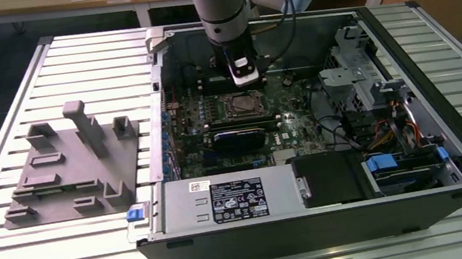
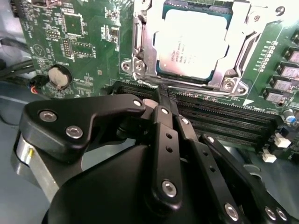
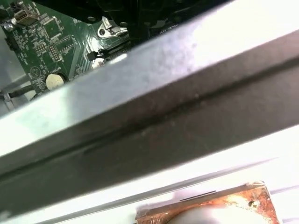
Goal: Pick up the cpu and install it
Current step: 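Install the first cpu locking lever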
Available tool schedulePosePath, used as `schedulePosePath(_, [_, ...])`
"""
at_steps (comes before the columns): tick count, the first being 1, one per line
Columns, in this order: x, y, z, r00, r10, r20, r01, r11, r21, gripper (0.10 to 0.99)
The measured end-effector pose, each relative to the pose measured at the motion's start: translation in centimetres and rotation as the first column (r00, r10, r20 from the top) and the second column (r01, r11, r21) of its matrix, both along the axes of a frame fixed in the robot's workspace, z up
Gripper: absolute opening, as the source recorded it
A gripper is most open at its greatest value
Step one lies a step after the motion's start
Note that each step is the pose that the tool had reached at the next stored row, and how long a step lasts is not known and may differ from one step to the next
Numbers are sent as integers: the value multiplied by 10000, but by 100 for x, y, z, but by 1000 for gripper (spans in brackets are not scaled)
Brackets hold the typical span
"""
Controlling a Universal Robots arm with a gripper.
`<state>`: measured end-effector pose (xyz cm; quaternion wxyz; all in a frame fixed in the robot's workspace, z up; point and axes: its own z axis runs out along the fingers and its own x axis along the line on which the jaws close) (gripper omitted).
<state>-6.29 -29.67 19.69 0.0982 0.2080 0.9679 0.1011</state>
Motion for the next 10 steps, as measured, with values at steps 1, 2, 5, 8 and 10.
schedulePosePath(1, [0,0,21,10000,0,0,0,10000,0,106])
schedulePosePath(2, [0,0,43,10000,0,0,0,10000,1,106])
schedulePosePath(5, [0,0,116,10000,0,0,0,10000,0,106])
schedulePosePath(8, [0,0,163,10000,0,-1,0,10000,-1,106])
schedulePosePath(10, [0,0,163,10000,1,0,-1,10000,0,106])
